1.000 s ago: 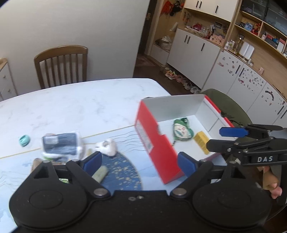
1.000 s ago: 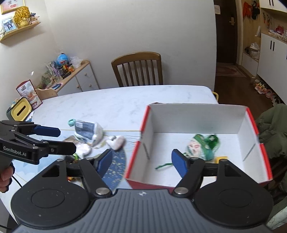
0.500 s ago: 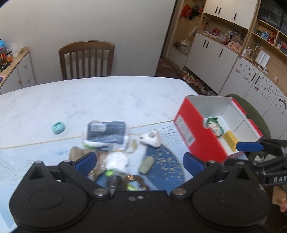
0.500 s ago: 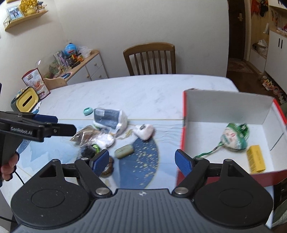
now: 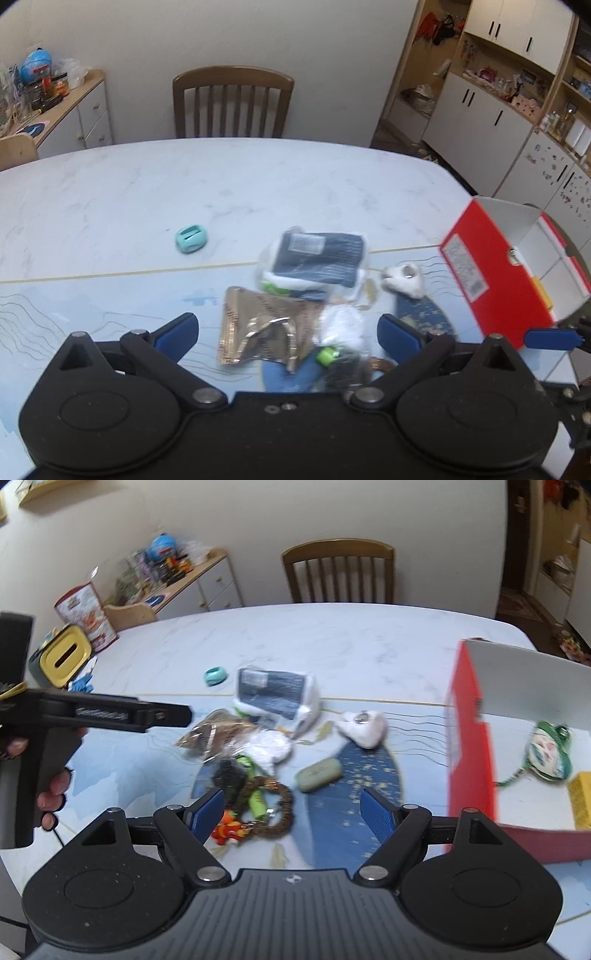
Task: Organize objects
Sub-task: 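Move both grippers back over the cluttered table, then grasp the foil snack bag with the left gripper while the right gripper grasps the black bag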
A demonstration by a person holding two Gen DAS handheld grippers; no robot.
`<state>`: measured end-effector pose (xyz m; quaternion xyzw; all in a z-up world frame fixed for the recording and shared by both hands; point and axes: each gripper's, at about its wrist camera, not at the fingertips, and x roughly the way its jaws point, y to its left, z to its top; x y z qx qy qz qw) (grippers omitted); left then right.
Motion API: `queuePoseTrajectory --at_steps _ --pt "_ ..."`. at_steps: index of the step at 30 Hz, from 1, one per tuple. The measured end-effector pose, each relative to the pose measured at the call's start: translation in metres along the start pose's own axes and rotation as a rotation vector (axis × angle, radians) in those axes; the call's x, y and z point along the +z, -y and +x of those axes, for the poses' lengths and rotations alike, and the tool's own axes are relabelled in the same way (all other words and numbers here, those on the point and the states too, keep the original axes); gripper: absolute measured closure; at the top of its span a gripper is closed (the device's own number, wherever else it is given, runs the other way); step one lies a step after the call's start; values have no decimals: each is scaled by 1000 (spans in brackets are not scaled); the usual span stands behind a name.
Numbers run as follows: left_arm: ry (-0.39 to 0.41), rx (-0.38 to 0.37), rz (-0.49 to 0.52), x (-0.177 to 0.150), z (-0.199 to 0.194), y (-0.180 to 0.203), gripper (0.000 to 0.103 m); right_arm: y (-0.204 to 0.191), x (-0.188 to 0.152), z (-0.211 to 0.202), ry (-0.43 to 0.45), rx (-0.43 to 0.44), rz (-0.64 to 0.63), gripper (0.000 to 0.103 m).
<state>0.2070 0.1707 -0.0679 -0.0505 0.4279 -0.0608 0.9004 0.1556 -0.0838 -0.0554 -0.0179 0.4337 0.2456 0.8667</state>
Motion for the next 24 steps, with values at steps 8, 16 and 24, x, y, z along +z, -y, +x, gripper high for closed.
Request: queuePoseTrajectory --at_steps 8,16,24 --pt "-47 -36 -80 -7 36 -26 0 -34 1 34 -53 35 -91 23" --pt "-64 -61 -140 2 62 -41 0 -55 5 65 -92 27 -139 23" --pt "-98 -64 -134 5 87 -44 0 -65 8 93 -108 9 -169 23"
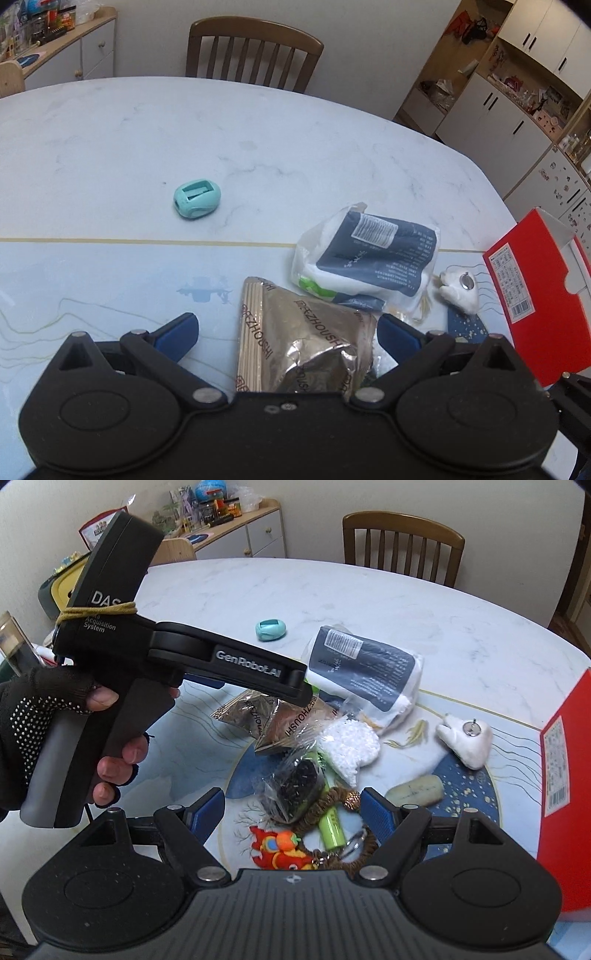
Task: Organize objects
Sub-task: 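Grasp the foil snack bag with the left gripper while the right gripper grasps the black bag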
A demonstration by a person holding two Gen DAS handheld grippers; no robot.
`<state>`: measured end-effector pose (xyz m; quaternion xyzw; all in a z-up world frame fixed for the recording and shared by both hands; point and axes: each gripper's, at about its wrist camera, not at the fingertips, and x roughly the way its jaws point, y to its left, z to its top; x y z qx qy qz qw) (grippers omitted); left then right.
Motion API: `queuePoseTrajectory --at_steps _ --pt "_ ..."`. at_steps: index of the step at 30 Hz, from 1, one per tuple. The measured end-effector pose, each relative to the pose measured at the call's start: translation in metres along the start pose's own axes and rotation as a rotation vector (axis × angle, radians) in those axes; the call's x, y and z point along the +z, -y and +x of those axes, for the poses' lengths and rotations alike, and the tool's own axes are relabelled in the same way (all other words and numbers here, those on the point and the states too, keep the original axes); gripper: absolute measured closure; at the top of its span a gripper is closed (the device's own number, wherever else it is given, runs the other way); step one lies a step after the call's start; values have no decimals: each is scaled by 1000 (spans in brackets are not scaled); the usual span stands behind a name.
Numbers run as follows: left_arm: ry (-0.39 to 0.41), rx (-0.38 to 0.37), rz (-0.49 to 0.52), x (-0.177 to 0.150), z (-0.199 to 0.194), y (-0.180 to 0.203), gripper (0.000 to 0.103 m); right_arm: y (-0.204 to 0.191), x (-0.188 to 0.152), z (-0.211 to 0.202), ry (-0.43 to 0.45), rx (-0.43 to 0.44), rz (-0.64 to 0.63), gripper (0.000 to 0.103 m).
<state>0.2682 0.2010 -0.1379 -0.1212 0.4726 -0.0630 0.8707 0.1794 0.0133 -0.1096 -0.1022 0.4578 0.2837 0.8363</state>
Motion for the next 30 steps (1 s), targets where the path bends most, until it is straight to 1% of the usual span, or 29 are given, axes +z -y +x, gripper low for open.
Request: queuePoseTrajectory --at_steps 6,8,10,11,13,15,16,18,20,22,23,24,26,27,28,30 --pt "-34 -16 0 -2 12 0 1 -3 1 13 -16 -12 -4 24" --pt "-29 -16 11 -3 13 1 1 -4 1 16 -20 -16 -9 28" --pt "-26 -17 13 -3 12 2 3 -5 2 17 -21 -17 -16 29" --pt "-23 -15 9 -3 12 1 4 -5 3 17 -20 -17 -18 32" --pt "-18 -14 6 -3 11 0 8 -5 4 18 -18 -19 -18 37" --pt "-13 -18 14 -4 10 1 18 -5 4 20 -22 -20 -16 39" --pt "-13 -25 15 -4 9 1 20 -4 4 20 -23 -21 -16 42" --pt "-10 -38 16 -4 7 2 29 -4 4 21 -24 -23 -16 46" --pt "-10 -36 5 -5 6 2 31 -4 4 20 -20 -24 -14 49" --pt "-13 -49 -4 -5 5 2 36 -3 5 20 -17 -21 -9 51" --pt "-16 -63 -7 -5 4 2 44 -2 5 20 -17 -17 -6 55" --pt "-17 -77 -10 -6 3 2 49 -2 5 19 -18 -11 -6 58" --pt "-17 -74 -7 -6 1 3 51 -4 4 18 -15 -12 -11 62" --pt "-16 -73 -2 -6 0 4 54 -4 4 18 -13 -13 -14 63" --pt "-14 -73 -2 -7 -1 4 55 -5 4 17 -12 -14 -15 65" --pt "-15 -68 -9 -8 -4 4 57 -6 4 15 -8 -15 -14 67"
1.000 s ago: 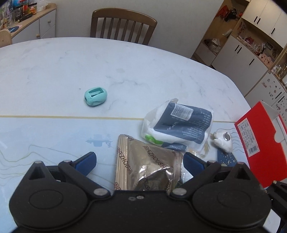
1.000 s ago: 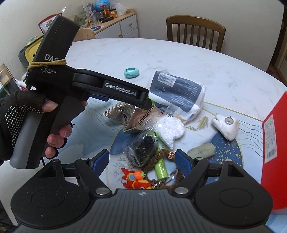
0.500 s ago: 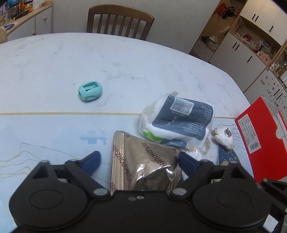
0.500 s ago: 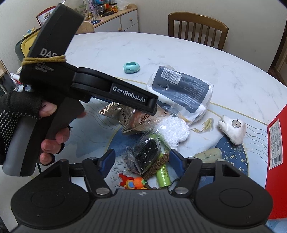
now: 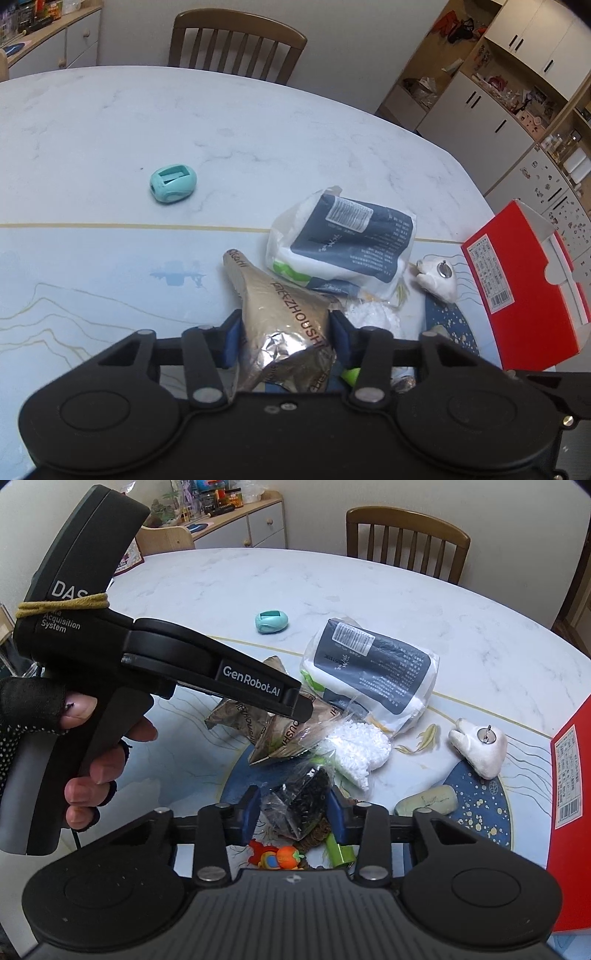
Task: Organize objects
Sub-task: 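Grasp the foil snack bag with the left gripper while the right gripper grasps the black bag, then carry the foil bag and black bag over the shoebox with both grippers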
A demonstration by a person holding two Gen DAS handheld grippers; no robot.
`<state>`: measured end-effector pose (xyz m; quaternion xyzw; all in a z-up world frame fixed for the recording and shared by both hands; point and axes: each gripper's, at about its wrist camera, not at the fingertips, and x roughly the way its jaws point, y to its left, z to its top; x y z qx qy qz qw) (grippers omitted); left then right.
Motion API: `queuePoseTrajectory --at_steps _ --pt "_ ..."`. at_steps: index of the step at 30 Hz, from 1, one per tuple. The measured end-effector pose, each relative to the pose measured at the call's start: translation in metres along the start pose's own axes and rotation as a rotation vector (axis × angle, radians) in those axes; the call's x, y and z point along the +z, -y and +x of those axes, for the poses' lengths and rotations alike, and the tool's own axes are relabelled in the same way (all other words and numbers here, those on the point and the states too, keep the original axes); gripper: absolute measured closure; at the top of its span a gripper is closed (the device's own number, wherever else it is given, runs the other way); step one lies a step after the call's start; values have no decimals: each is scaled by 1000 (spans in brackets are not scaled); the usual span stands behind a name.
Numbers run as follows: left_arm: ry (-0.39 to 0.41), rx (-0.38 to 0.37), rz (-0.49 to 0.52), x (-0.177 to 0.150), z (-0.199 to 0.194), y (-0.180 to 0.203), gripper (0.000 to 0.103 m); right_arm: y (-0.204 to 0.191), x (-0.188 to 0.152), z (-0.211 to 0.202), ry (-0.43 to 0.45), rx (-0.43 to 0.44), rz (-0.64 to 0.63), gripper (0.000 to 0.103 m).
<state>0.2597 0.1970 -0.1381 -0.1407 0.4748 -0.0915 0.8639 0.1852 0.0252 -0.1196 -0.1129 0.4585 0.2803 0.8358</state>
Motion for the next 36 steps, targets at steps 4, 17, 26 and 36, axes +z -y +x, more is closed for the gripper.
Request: queuePoseTrajectory --at_steps 4,17,26,36 --pt "6 -10 -23 -3 -8 -1 59 0 -1 -7 14 7 2 70" --pt "58 -21 -46 -5 -62 16 59 10 -1 -63 110 60 68 70" --pt "64 -49 -12 -10 -96 53 59 38 -10 -113 180 60 107 70" --pt "57 -79 21 -12 -111 107 59 91 -30 -158 240 32 162 70"
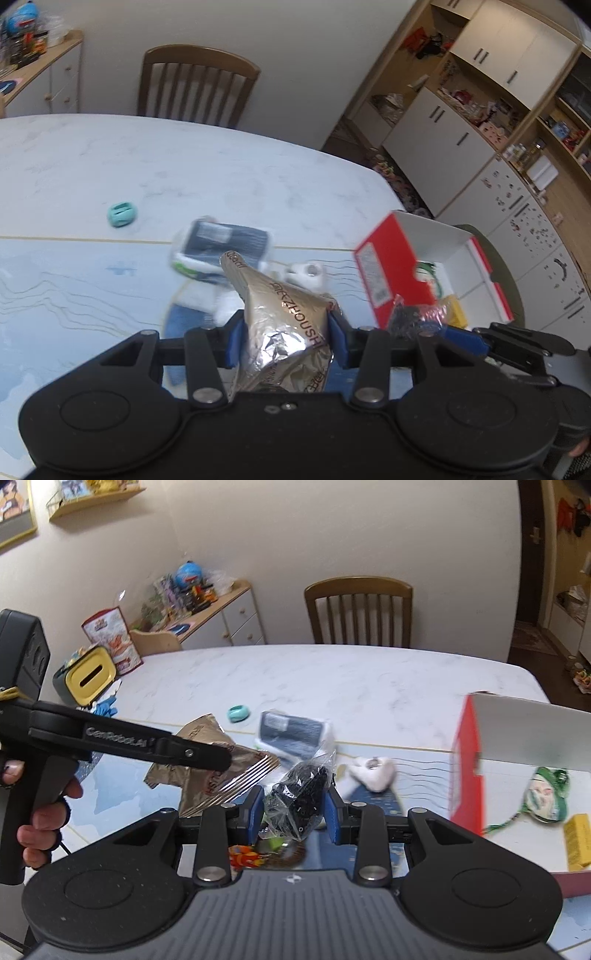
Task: Organize objects
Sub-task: 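Carry the foil bag and black bag over the shoebox with both grippers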
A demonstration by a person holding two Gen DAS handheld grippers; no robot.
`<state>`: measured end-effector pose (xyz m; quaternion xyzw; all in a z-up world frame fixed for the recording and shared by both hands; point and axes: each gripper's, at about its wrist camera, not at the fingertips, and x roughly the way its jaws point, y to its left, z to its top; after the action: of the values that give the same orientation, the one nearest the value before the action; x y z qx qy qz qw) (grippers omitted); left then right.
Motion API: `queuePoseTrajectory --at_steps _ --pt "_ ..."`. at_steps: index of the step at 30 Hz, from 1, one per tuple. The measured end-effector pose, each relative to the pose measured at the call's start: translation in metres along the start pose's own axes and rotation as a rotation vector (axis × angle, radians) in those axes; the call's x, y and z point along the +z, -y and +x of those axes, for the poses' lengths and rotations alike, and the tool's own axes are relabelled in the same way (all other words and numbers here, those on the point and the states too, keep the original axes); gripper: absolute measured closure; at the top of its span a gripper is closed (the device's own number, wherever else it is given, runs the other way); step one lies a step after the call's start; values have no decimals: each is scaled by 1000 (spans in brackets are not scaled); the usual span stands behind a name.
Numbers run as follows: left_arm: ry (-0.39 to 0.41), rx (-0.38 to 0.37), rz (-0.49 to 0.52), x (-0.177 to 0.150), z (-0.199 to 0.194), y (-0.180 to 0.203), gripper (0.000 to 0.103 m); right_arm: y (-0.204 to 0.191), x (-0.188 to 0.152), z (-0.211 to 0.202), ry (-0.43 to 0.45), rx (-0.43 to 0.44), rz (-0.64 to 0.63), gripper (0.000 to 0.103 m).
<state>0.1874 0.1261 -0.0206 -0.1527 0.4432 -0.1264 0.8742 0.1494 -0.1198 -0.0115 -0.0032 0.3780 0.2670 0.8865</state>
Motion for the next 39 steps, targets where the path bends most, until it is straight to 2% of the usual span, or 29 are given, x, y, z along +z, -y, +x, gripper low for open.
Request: queuePoseTrajectory --at_steps 9,22,39 --pt "-22 -47 82 3 20 70 59 57 -4 -29 31 -46 46 70" --pt "-61 -105 162 7 69 160 58 136 -15 -57 42 -114 81 70" --pt "-127 -82 203 12 152 236 58 248 -17 -49 9 -267 100 70"
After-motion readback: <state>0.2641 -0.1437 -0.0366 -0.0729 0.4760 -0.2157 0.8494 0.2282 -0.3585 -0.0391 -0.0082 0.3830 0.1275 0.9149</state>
